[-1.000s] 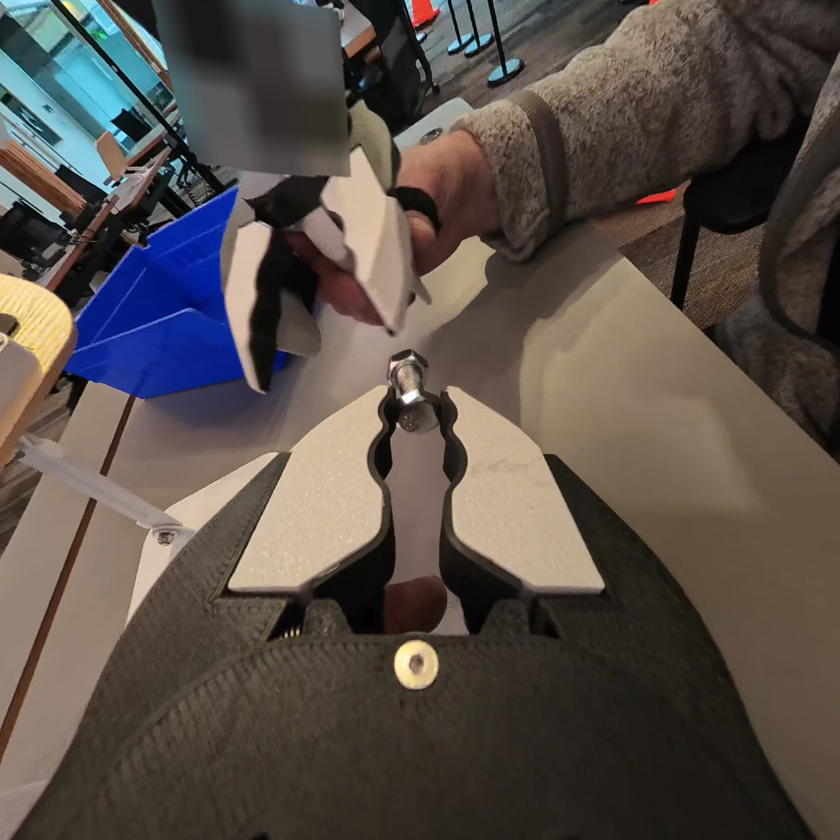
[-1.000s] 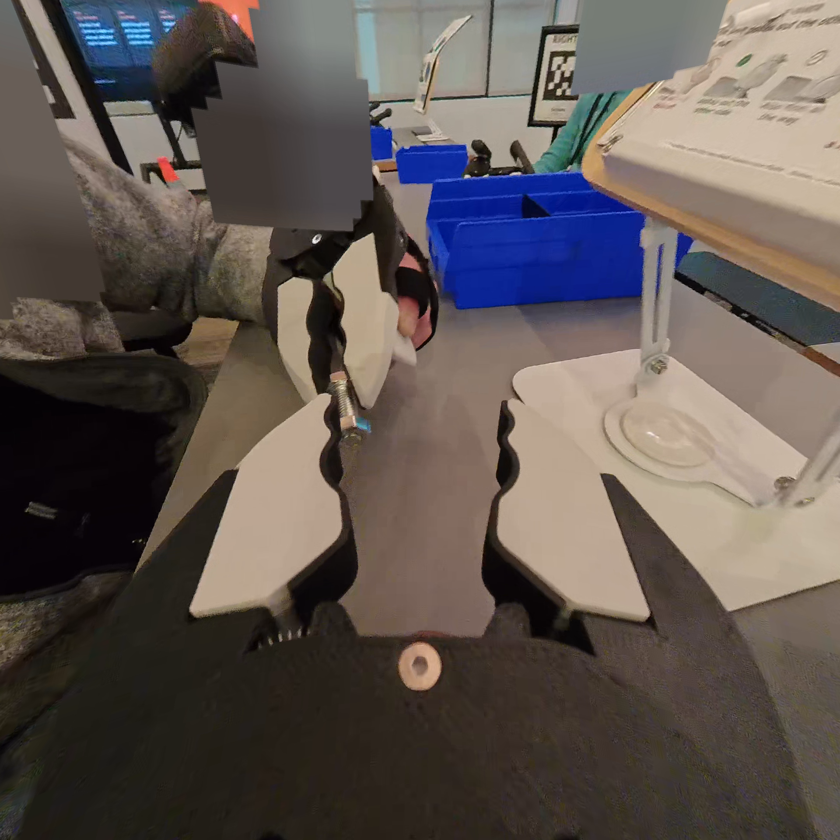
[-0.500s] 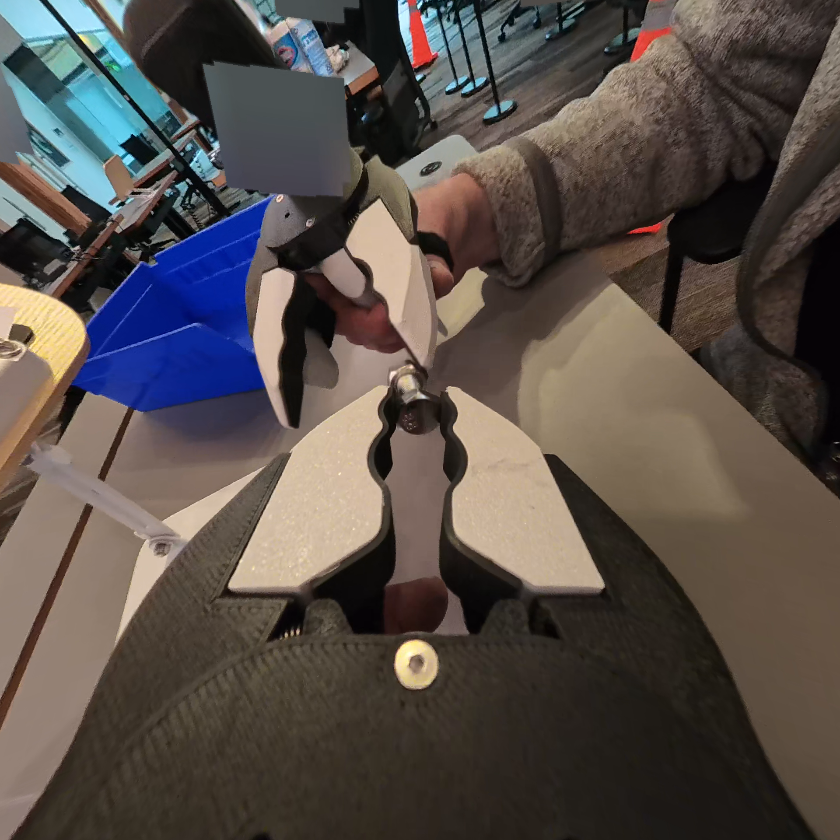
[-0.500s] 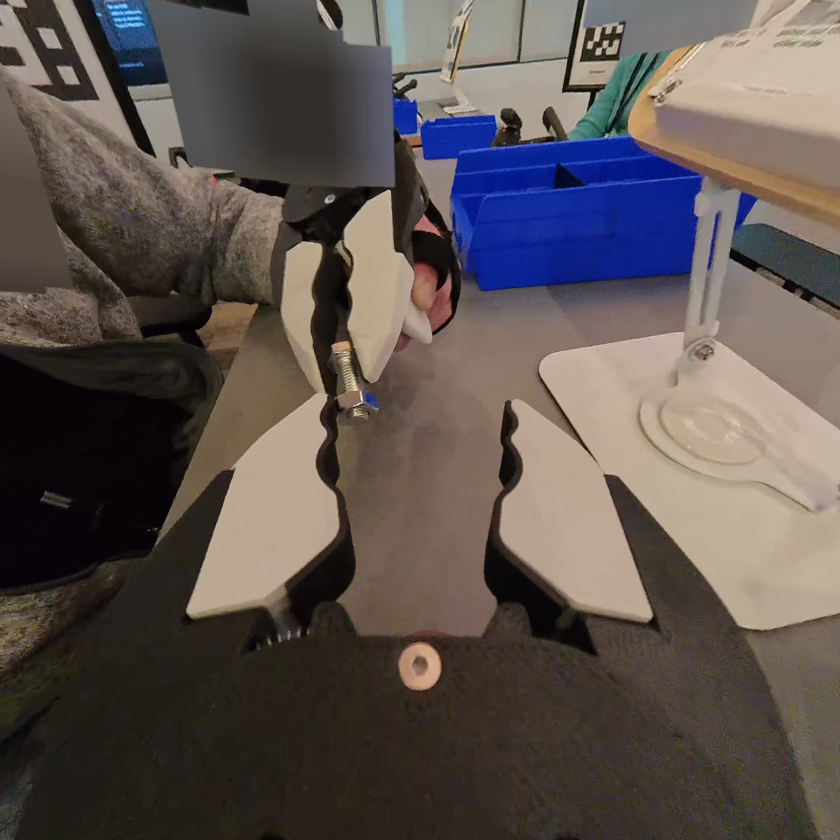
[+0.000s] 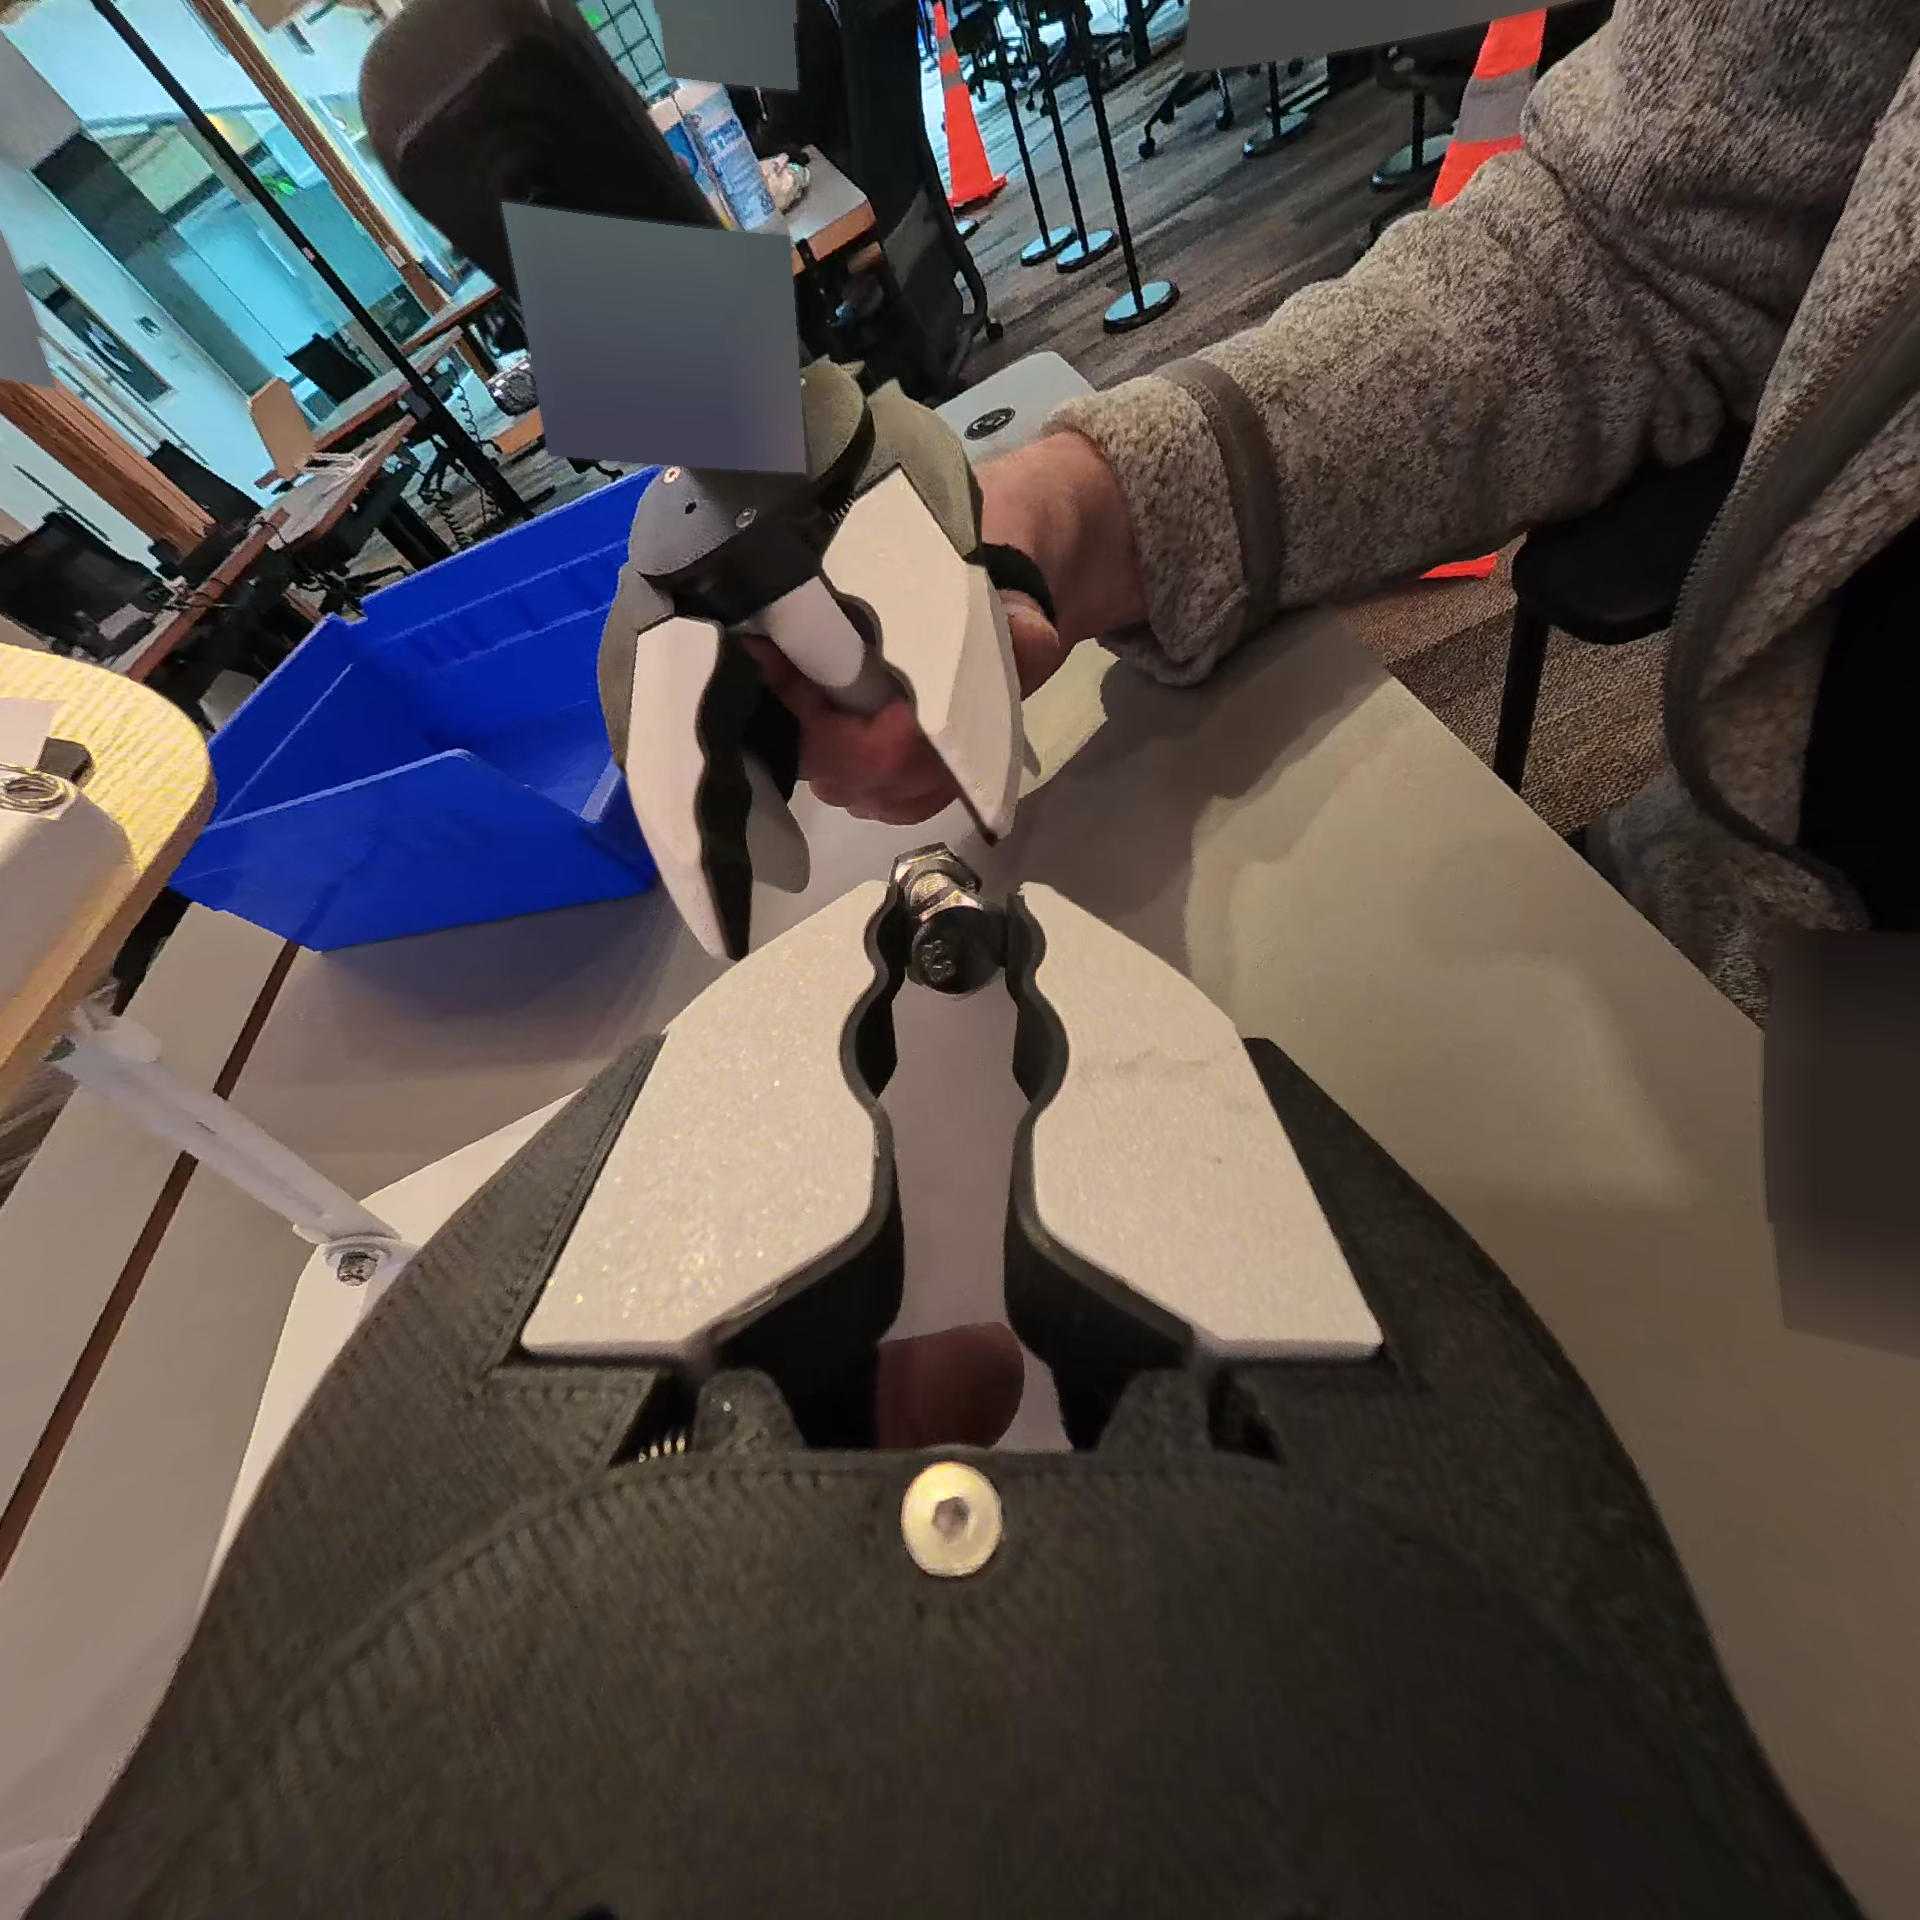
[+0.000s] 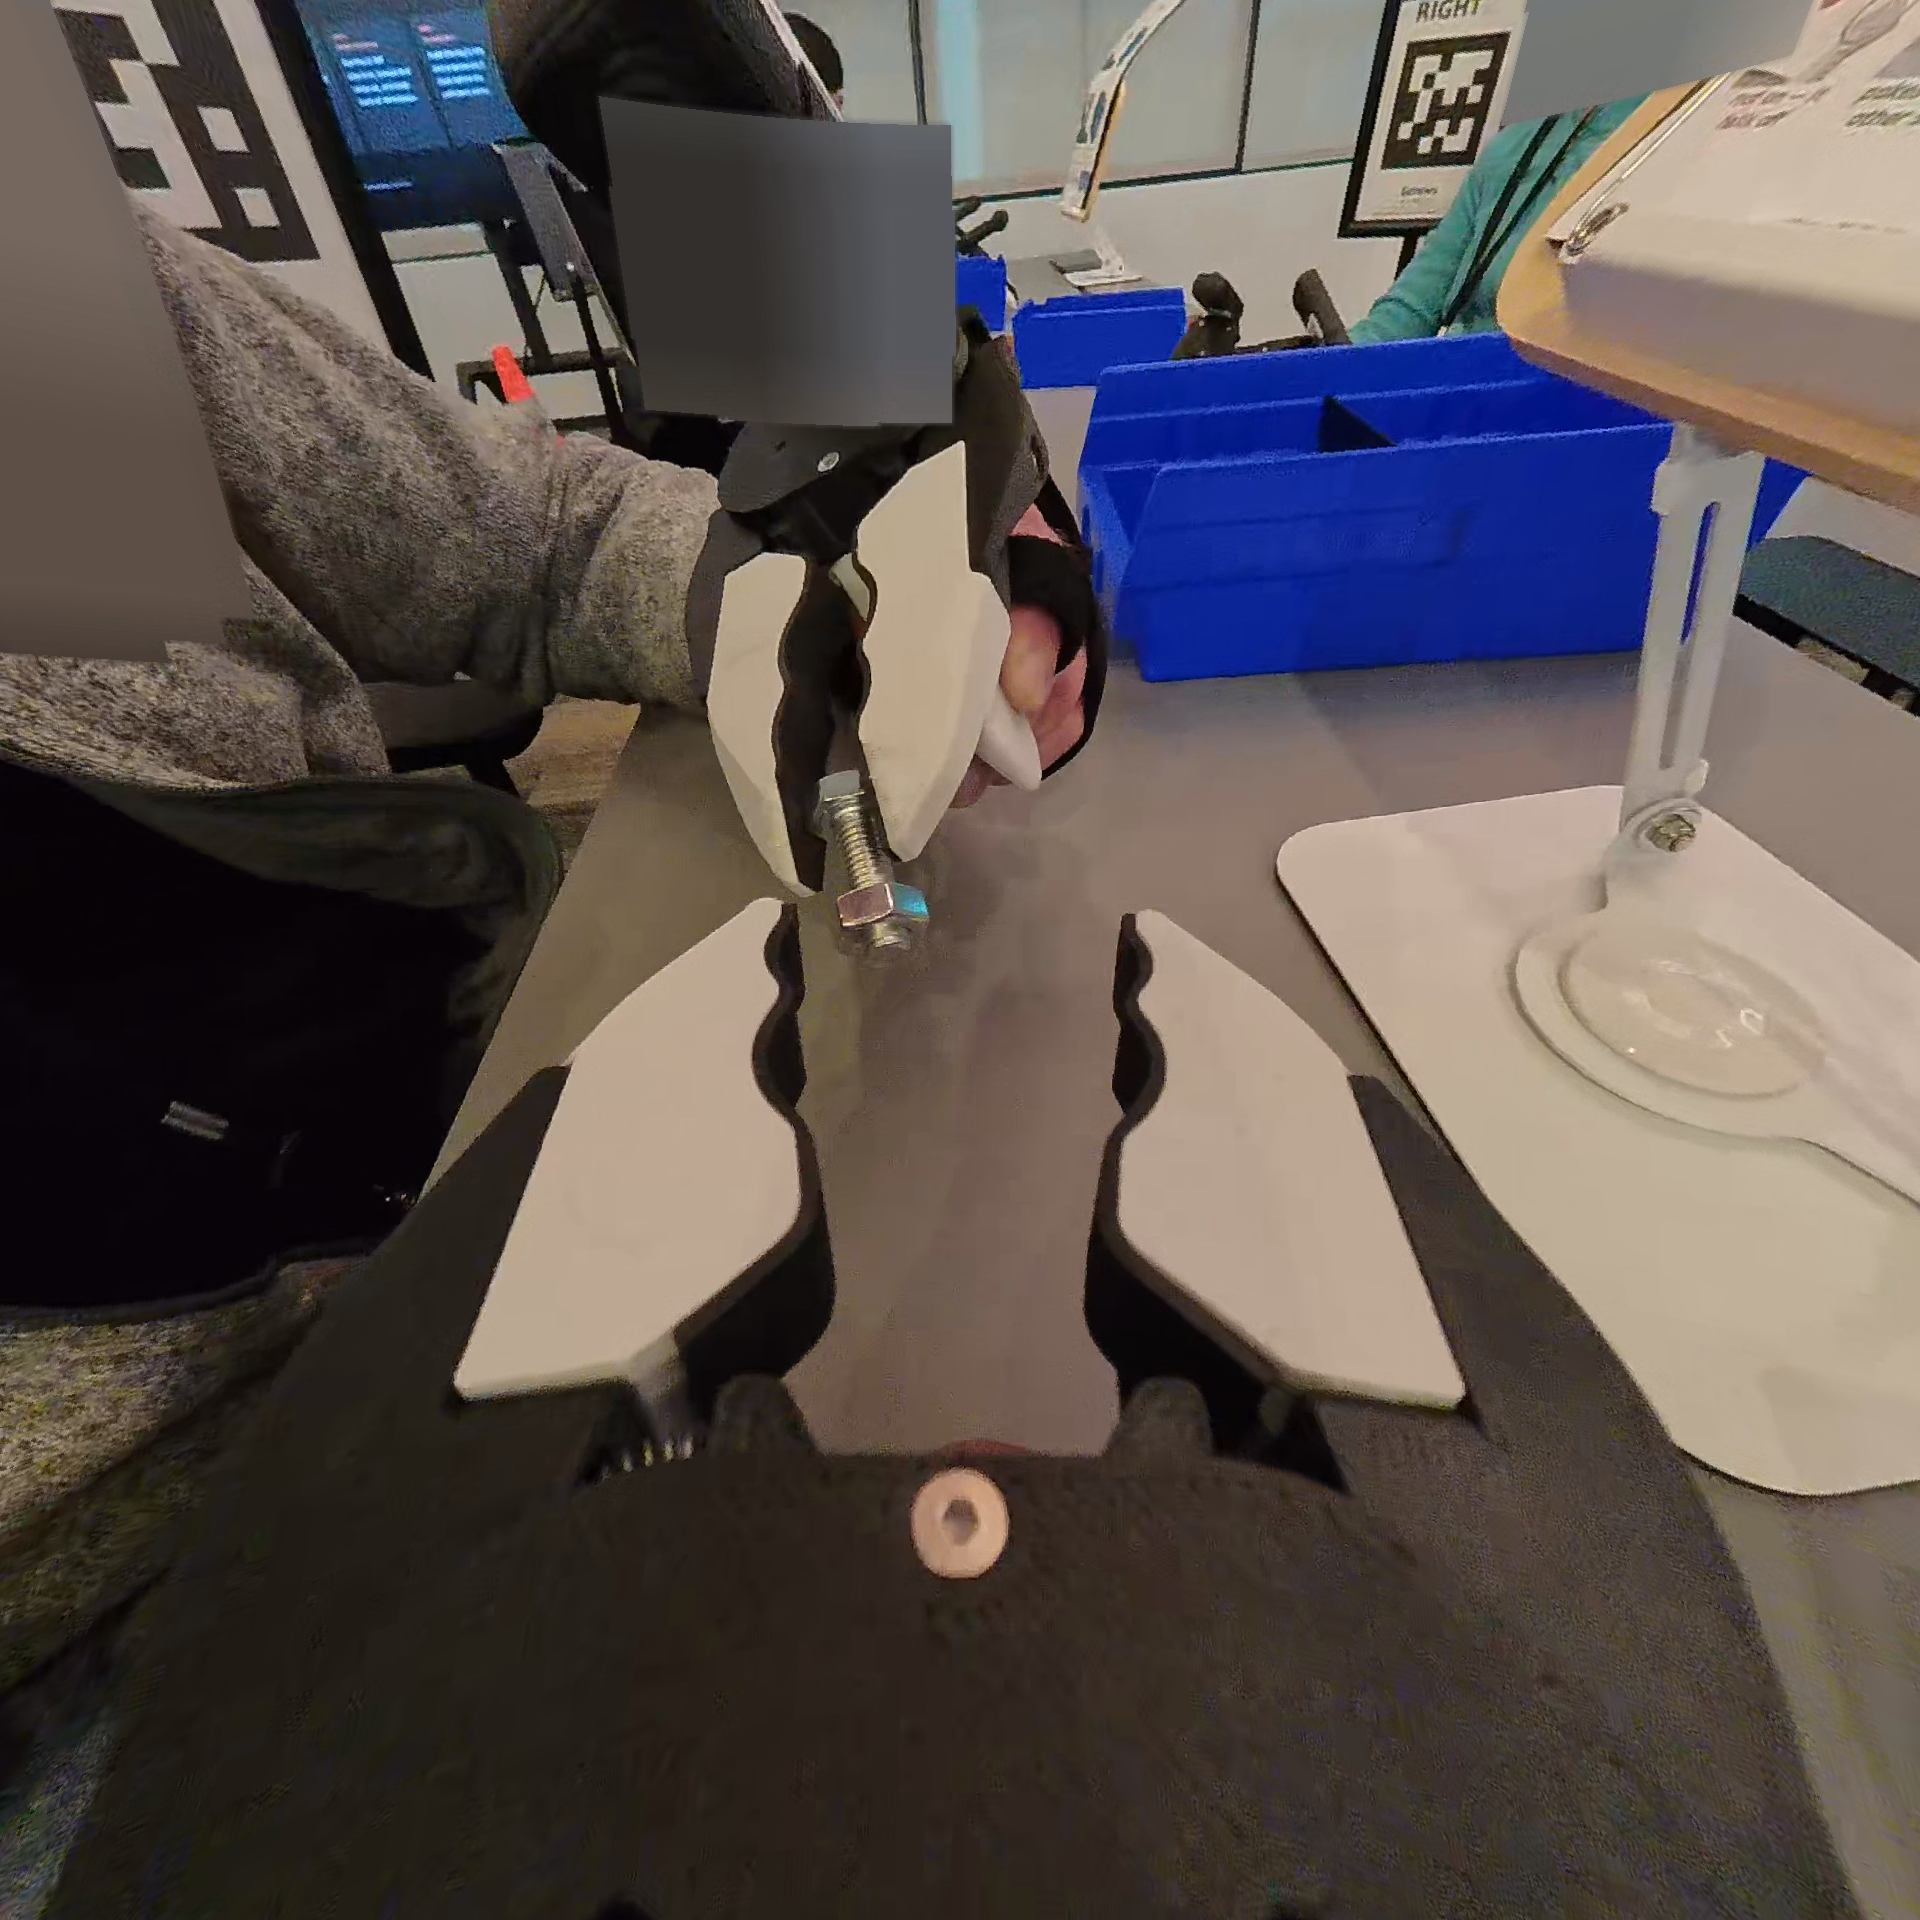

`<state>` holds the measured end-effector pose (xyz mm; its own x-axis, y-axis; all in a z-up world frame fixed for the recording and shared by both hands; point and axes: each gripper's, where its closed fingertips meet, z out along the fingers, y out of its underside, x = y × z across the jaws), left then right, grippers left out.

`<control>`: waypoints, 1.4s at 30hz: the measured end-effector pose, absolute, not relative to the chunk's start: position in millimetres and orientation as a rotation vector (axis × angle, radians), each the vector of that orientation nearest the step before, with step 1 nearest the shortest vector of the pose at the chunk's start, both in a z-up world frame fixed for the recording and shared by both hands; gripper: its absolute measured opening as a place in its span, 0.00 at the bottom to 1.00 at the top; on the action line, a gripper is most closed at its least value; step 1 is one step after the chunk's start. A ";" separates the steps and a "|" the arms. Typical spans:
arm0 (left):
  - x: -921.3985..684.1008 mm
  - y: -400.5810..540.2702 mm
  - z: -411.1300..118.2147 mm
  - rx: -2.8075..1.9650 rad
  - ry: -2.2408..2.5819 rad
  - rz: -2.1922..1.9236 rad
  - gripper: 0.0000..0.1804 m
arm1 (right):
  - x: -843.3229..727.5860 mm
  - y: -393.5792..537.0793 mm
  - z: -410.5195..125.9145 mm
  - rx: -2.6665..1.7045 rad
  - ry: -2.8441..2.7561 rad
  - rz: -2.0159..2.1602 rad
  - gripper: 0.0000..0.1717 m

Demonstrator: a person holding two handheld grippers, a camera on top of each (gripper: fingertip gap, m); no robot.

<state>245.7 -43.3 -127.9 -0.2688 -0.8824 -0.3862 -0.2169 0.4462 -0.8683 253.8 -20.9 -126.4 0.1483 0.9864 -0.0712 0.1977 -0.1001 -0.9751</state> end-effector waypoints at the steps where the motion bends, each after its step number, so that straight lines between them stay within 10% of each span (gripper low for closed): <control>1: 245.5 -44.0 -128.0 -0.947 1.749 -0.886 0.10 | 253.2 -21.3 -126.5 -1.484 -1.215 1.051 0.32; 6: 245.2 -47.8 -129.5 -0.928 1.770 -0.878 0.10 | 264.1 -1.8 -121.7 -1.532 -1.083 0.997 0.20; 16: 245.3 -43.8 -126.6 -0.942 1.744 -0.870 0.10 | 254.5 -11.8 -129.9 -1.533 -1.160 1.003 0.35; 42: 247.4 -49.0 -122.9 -0.898 1.730 -0.879 0.10 | 241.6 -41.9 -121.5 -1.415 -1.246 1.187 0.10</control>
<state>247.4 -49.0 -122.9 -0.2660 -0.8690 -0.4171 -0.1753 0.4691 -0.8656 241.6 -41.9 -121.5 0.0391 0.9940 -0.1025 0.1501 -0.1073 -0.9828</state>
